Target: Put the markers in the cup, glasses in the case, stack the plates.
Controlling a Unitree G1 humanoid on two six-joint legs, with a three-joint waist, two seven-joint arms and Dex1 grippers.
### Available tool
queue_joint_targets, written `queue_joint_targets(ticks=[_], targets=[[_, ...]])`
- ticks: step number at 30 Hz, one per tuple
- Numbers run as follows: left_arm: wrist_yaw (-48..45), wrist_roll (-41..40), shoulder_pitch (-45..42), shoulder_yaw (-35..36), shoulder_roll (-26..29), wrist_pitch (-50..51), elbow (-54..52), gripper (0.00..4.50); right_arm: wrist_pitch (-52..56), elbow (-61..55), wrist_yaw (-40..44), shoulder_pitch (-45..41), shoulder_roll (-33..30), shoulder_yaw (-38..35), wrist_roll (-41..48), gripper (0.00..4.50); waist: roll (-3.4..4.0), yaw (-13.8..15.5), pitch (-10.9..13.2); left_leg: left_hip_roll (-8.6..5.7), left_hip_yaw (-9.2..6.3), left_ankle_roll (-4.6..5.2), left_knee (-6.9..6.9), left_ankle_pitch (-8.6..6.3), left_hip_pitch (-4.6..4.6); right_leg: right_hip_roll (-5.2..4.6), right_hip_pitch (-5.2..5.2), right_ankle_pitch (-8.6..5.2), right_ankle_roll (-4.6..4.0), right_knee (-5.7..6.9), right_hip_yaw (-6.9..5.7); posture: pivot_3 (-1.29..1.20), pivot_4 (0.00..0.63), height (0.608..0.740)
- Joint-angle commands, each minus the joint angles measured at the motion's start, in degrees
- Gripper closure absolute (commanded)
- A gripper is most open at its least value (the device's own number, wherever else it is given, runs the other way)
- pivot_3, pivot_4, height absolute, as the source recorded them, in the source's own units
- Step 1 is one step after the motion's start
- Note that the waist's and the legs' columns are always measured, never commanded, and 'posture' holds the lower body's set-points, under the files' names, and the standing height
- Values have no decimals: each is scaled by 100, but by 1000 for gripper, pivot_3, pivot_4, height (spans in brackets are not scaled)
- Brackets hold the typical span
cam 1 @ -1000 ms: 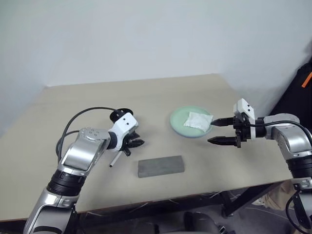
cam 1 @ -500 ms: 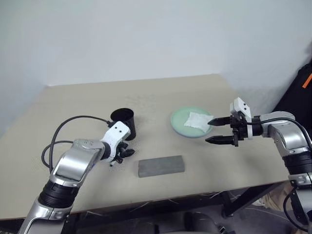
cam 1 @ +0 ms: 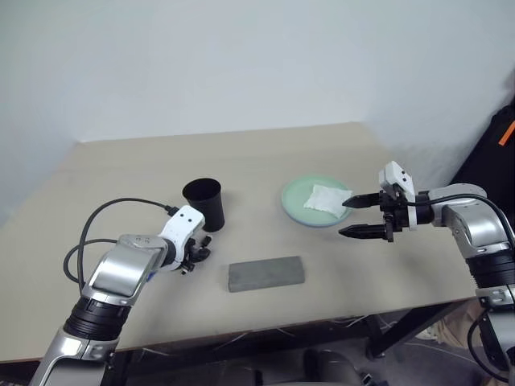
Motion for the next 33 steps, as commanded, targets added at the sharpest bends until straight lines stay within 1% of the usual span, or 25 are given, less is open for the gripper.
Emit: queue_joint_targets(ticks=[1, 5, 22, 23, 24, 29, 33], targets=[[110, 3, -192, 114, 25, -22, 50, 2118, -52, -103, 8, -179, -30, -86, 23, 0, 0, -1, 0, 0, 0, 0, 0, 0, 0, 0, 0, 0, 0, 0, 0, 0, 0, 726], [108, 30, -110, -68, 57, -87, 122, 2118, -59, -106, 13, -176, -43, -96, 25, 0, -1, -1, -1, 0, 1, 0, 0, 0, 1, 0, 0, 0, 0, 2, 0, 0, 0, 726], [198, -54, 96, -118, -33, 131, 328, 2118, -119, -77, 21, -153, -58, -105, 8, 0, -1, -3, -3, 0, 2, 0, -1, 0, 5, -1, 1, 0, 0, 2, 0, 0, 0, 726], [197, -64, 96, -112, -38, 135, 346, 2488, -118, -74, 24, -161, -54, -104, 12, 0, -1, -4, -3, 0, 2, -1, -1, 0, 6, -1, 1, 0, 0, 2, 0, 0, 0, 726], [196, -72, 99, -109, -40, 135, 359, 2697, -118, -73, 26, -166, -52, -103, 14, 0, -1, -4, -3, 0, 3, -1, -1, 0, 6, -1, 0, 0, 0, 1, -1, 0, 0, 726], [194, -126, 111, -136, 1, 142, 360, 4444, -140, -57, 34, -173, -50, -100, 15, 0, -2, -5, -2, 2, 3, -1, -1, -1, 7, -1, -1, 0, 0, -2, -5, 0, 0, 726], [114, -147, 135, -232, 108, 118, 331, 4481, -158, -45, 41, -174, -46, -99, 15, 0, -2, -12, -2, 3, 0, -1, -1, -1, 8, -1, -4, 0, 0, -8, -17, 0, 0, 726]])
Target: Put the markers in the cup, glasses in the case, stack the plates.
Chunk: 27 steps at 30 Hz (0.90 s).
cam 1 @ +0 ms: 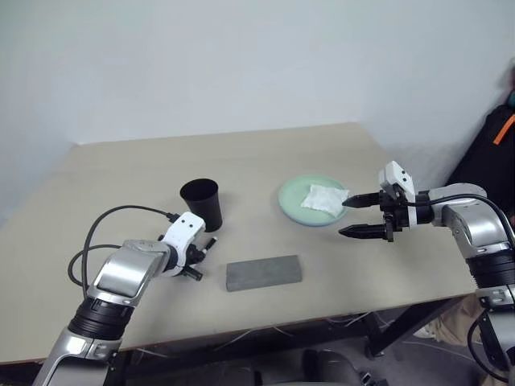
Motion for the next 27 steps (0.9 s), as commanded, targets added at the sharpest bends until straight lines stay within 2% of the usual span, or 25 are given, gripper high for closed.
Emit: queue_joint_targets(ticks=[1, 8, 12, 17, 20, 22, 27], targets=[[-88, 34, 70, -157, 194, -13, 31, 4481, -92, -42, 34, -176, -44, -98, 15, 0, 0, -4, 0, 0, 0, 0, 0, 0, 2, 0, -1, 0, 0, -1, -2, 0, 0, 726], [-318, -88, 70, -77, 237, -598, -181, 4481, -103, -27, 32, -188, -42, -98, 13, 0, 1, 2, 0, 1, 3, -1, 0, 0, 3, 0, -5, 0, 0, -1, -3, 0, 0, 726], [-879, -595, 204, 166, 202, -1099, -949, 4481, -106, -18, 35, -186, -51, -97, 8, 0, -1, 15, 1, 1, 6, -1, 0, 0, -4, -2, -8, 0, 0, 0, 0, 0, 0, 726], [-1548, -1589, 200, 771, -162, -1868, -1718, 4481, -112, 20, 32, -216, -45, -98, 2, 0, -1, 16, 1, -3, 13, 0, 1, 0, -10, -5, -6, 0, -1, 3, 16, 0, 0, 726], [-1370, -1628, -112, 926, -424, -2214, -1568, 4481, -115, 36, 19, -232, -25, -95, -1, 0, -2, 15, 0, -10, 8, 0, 0, 0, -8, -3, 0, 1, -1, 6, 21, 0, 0, 726], [-949, -1574, -545, 1105, -806, -2457, -1172, 4481, -109, 36, 10, -234, -5, -89, 4, 0, -2, 19, 0, -16, -3, 1, 0, 1, -8, -1, 4, 1, -1, 7, 24, 0, 0, 726], [222, -939, -1397, 1362, -1646, -3761, -52, 4481, -111, 73, -6, -279, 44, -74, 2, 0, -3, 10, 1, -46, -59, 8, 9, 5, -2, -1, 44, 1, 1, -2, 28, 0, 0, 726]])
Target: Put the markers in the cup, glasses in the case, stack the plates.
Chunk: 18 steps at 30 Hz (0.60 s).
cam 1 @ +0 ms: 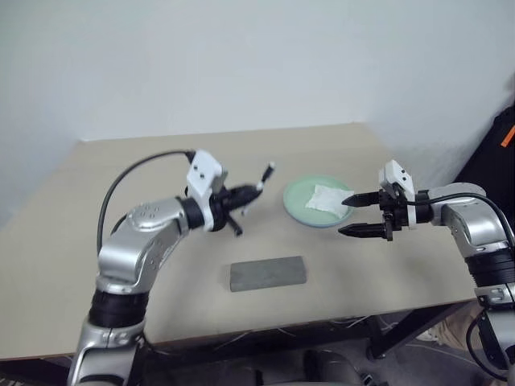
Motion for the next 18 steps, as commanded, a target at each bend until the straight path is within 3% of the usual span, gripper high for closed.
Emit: queue_joint_targets(ticks=[1, 8, 18], targets=[[914, 571, -600, 268, -373, -1070, 790, 4481, -77, -41, -4, -193, 5, -90, 9, 0, 0, -7, 0, -4, -12, 0, 2, 0, 2, 1, 7, 0, 0, 0, -1, 0, 0, 726], [1327, 1167, -1126, 259, -462, -2451, 2224, 4481, -38, -91, -29, -167, 5, -120, 41, 0, 1, -5, -1, -12, -51, 0, 6, 1, 2, 7, 18, 8, 11, 14, -9, 0, 0, 726], [1126, 1132, -1084, 298, -342, -2502, 2864, 4481, -17, -118, -60, -148, -18, -142, 62, 0, 2, 5, -2, -34, -74, 23, -3, 8, -7, 3, 29, 11, 10, 17, 0, 0, 0, 726]])
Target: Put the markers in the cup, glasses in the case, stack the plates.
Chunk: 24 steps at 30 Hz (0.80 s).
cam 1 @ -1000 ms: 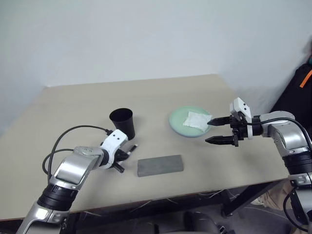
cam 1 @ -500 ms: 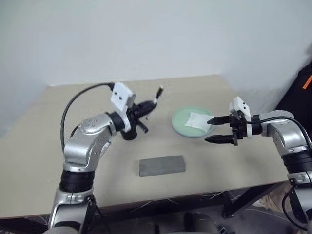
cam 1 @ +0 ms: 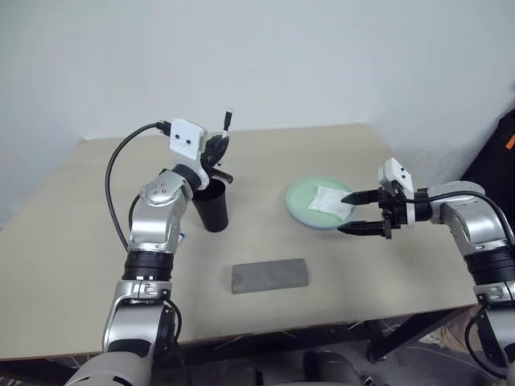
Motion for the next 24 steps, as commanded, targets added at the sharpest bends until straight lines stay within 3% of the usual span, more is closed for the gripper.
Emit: queue_joint_targets(ticks=[1, 12, 24], targets=[[-83, -10, -63, 88, 115, -12, -88, 4481, -22, -136, -12, -115, -33, -143, 56, 0, 0, 12, 0, -1, -4, 1, -1, -1, 0, 0, 2, 0, 0, 0, 0, 0, 0, 726], [-113, 46, 406, 150, 379, 77, -145, 4481, -25, -41, -41, -294, 20, -380, 242, 0, 0, 123, 0, 0, -10, -8, -1, -6, 6, 0, 7, -1, 0, -3, -5, 0, 0, 726], [-101, 74, 564, 115, 295, 5, -79, 4481, 178, -143, -68, -463, 37, -516, 439, 0, 0, 153, -1, 1, -7, -17, 3, -11, 3, -2, 10, 0, 0, -1, -5, 0, 0, 726]])
